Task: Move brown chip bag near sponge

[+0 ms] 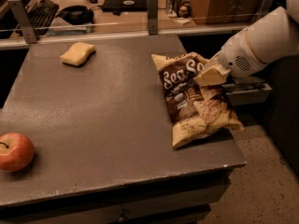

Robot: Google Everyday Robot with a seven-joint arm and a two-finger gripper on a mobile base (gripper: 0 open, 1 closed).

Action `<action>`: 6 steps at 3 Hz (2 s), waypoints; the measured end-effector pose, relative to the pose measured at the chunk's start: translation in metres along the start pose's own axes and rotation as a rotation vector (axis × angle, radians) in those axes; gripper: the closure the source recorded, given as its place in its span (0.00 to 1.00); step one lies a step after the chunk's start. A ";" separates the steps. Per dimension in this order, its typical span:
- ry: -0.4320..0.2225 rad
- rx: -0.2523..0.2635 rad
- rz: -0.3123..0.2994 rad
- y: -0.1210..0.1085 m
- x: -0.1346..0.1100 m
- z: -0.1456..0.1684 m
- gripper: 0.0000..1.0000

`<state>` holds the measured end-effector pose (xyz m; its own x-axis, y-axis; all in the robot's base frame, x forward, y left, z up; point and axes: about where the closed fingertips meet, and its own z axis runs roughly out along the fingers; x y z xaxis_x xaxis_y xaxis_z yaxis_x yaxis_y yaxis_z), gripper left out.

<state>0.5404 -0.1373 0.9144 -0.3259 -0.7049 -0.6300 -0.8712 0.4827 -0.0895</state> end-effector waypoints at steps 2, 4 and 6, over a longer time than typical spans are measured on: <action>-0.077 0.029 -0.013 -0.011 -0.024 0.006 1.00; -0.213 0.115 0.027 -0.083 -0.104 0.046 1.00; -0.281 0.081 0.126 -0.132 -0.165 0.120 1.00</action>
Offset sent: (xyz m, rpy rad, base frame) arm 0.0567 0.0334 0.0308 0.1475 -0.1704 -0.0146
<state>0.7529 -0.0225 0.9378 -0.3055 -0.4713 -0.8273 -0.7947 0.6049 -0.0511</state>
